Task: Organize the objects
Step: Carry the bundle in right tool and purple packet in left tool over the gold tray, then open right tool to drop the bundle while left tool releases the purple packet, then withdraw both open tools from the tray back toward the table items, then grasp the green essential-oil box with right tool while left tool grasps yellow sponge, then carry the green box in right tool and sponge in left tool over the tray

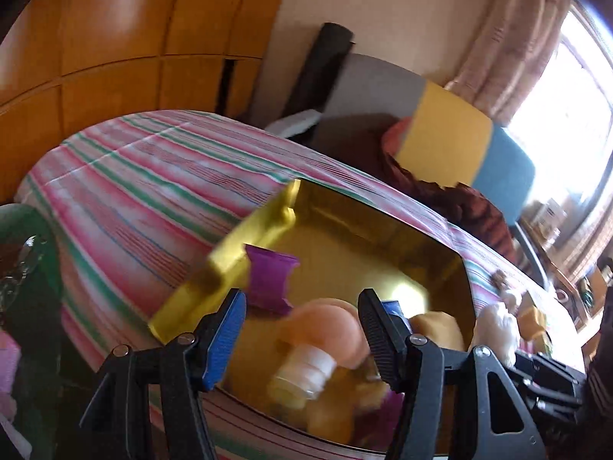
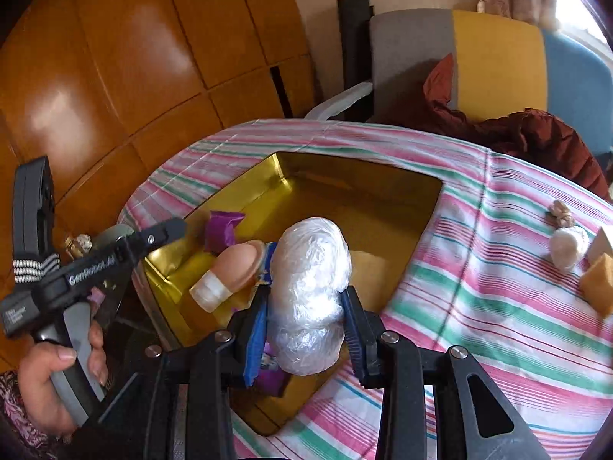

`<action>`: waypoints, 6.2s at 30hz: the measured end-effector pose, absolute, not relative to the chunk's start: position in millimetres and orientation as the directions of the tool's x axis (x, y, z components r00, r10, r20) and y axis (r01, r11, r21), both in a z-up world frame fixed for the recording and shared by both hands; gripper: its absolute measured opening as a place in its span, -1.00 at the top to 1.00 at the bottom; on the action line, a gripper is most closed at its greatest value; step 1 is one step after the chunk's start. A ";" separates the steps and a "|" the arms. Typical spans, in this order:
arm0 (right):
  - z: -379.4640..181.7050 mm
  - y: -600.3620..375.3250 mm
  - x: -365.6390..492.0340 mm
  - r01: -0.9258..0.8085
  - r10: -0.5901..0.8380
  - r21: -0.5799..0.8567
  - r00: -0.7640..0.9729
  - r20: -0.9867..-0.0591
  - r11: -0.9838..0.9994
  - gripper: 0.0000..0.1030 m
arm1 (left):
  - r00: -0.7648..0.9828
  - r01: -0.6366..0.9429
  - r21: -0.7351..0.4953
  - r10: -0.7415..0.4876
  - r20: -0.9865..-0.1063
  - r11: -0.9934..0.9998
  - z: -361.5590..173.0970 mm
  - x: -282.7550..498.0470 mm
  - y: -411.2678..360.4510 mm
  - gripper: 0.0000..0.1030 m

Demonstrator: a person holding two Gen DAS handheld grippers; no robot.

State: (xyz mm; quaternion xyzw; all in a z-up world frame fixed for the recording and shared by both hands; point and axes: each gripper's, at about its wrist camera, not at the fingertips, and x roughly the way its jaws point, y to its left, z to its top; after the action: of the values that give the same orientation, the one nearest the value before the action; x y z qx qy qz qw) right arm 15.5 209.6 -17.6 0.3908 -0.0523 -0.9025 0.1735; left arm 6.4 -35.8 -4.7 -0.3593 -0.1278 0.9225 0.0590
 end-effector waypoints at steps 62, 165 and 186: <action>-28.7 288.0 13.2 0.013 -0.213 0.267 -0.644 -0.735 -0.963 -0.43 | -0.642 -0.340 -0.306 0.457 -0.615 -0.889 -0.8 32.5 31.8 -0.21; -94.6 551.8 63.4 -0.583 0.326 0.138 -0.617 -0.717 -0.800 0.40 | -0.212 -0.812 -0.198 0.594 -0.776 -0.549 -75.7 -12.0 399.1 -0.32; -81.6 518.9 55.7 -0.481 0.344 0.031 -0.669 -0.659 -0.876 0.40 | -0.384 -0.701 -0.202 0.600 -0.702 -0.684 -67.9 16.6 314.3 -0.23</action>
State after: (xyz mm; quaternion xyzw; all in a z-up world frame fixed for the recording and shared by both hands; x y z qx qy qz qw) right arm 55.7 518.9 -81.6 0.3378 -0.1017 -0.9077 -0.2271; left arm 16.6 314.3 -67.9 -0.3928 0.0639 0.8294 0.3920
